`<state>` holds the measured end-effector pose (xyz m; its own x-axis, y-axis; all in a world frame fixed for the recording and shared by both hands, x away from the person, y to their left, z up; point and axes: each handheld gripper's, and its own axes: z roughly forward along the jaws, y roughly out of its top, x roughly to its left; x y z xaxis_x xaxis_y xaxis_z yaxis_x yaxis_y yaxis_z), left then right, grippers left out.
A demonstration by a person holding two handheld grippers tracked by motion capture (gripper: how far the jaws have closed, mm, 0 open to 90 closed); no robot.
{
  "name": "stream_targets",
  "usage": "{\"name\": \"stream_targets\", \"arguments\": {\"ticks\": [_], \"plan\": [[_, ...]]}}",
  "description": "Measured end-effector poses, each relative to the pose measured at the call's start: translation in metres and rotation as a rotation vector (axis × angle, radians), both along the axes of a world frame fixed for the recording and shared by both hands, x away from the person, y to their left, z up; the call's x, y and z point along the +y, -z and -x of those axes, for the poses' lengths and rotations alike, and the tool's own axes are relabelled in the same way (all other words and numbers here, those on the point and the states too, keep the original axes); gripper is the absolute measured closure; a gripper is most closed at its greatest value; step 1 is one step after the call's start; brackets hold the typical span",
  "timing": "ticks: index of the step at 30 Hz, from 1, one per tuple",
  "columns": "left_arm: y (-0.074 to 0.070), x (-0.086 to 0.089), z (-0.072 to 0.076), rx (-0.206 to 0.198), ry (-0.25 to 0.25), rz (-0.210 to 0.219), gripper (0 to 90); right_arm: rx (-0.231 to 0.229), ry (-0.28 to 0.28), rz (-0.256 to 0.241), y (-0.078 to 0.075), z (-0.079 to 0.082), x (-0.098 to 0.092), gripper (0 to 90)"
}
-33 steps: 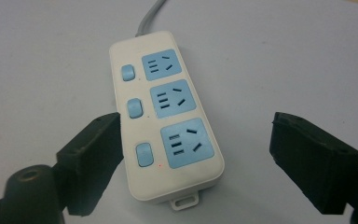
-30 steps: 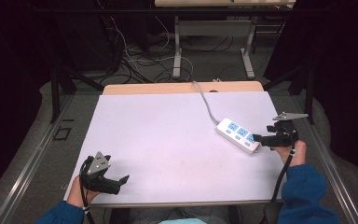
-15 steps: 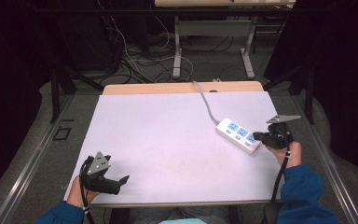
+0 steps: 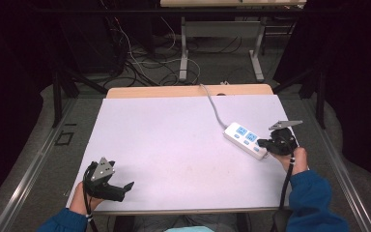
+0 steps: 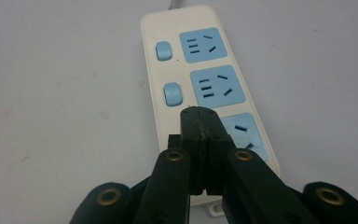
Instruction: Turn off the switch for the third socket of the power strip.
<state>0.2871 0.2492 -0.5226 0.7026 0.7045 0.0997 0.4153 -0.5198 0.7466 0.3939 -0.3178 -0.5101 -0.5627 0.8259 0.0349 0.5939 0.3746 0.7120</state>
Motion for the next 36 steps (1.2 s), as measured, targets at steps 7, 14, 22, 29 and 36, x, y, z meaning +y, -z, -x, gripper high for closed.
{"name": "stream_targets", "arguments": {"ticks": [7, 14, 22, 29, 36], "plan": [[0.0, 0.001, -0.001, 0.004, 0.004, -0.013, 0.1, 0.013, -0.02, 0.033, 0.007, -0.002, 0.007, 90.0], [0.0, 0.0, -0.001, 0.002, 0.004, -0.014, 0.1, 0.014, -0.018, 0.062, 0.01, -0.003, 0.01, 90.0], [0.0, 0.0, 0.0, 0.004, 0.005, -0.012, 0.1, 0.021, -0.016, 0.069, 0.013, -0.004, 0.011, 90.0], [0.0, 0.0, 0.0, 0.002, 0.005, -0.014, 0.1, 0.022, -0.009, 0.049, 0.014, -0.004, 0.01, 90.0], [0.0, 0.0, -0.001, 0.003, 0.007, -0.016, 0.1, 0.019, -0.011, 0.063, 0.014, -0.004, 0.011, 90.0]]}}
